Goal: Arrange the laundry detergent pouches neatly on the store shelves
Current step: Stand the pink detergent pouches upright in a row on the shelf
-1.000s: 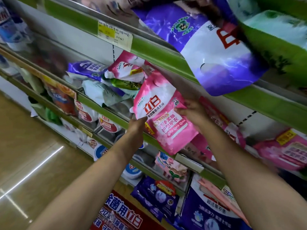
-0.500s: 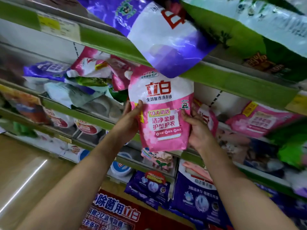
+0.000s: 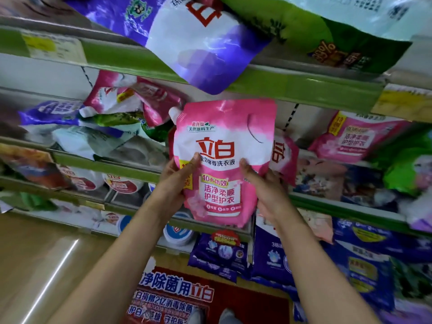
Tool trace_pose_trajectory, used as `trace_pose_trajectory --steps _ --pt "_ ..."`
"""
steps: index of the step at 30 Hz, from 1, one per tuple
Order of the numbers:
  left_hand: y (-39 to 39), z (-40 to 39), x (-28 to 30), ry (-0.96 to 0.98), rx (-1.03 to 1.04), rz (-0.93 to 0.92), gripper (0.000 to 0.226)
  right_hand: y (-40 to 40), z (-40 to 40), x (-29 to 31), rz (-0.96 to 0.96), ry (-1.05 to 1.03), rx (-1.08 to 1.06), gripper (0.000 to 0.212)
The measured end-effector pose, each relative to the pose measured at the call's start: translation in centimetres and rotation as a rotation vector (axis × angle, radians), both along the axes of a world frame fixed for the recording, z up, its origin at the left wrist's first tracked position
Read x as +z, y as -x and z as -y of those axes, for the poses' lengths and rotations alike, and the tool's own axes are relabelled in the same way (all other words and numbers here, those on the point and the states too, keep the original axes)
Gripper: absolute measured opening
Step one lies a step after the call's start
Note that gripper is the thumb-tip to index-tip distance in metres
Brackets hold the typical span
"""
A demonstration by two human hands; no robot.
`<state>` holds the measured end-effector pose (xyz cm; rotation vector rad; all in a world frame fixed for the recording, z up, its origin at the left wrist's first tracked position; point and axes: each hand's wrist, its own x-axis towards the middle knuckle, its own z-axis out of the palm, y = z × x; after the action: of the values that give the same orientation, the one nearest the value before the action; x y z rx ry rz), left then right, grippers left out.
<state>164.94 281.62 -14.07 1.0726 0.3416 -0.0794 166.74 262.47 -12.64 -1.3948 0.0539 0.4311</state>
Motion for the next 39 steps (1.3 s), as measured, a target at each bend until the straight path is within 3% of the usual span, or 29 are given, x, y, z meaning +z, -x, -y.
trace_pose_trajectory --steps 3,6,12,16,23,27,30,39 --pt "1.2 -0.8 1.0 -0.127 -0.023 0.01 0.039 2.8 0.1 -0.8 -0.055 -0.116 -0.095 0.019" --pt "2.7 -1.7 1.5 -0.311 -0.101 0.034 0.058 5.2 0.3 -1.6 -0.161 -0.194 -0.094 0.053" --pt "7.7 -3.3 -1.4 -0.184 -0.517 -0.046 0.105 7.9 1.1 -1.2 -0.195 -0.342 -0.179 0.043" --pt "9.1 -2.2 -2.0 -0.149 -0.543 -0.067 0.106 8.1 1.2 0.0 -0.207 -0.302 -0.164 0.048" --pt "9.6 -1.2 -2.3 -0.06 -0.503 -0.163 0.096 7.5 2.9 2.5 -0.03 -0.244 -0.141 0.031" --pt "9.9 -0.6 -2.5 -0.026 -0.552 -0.213 0.099 6.7 3.2 2.6 -0.099 -0.296 -0.256 0.073" --pt "9.8 -0.4 -2.5 -0.046 -0.576 -0.236 0.105 7.2 3.6 2.0 -0.101 -0.335 -0.247 0.059" --pt "8.8 2.2 -1.9 -0.052 -0.661 -0.203 0.107 8.6 6.6 1.6 -0.068 -0.362 -0.315 0.054"
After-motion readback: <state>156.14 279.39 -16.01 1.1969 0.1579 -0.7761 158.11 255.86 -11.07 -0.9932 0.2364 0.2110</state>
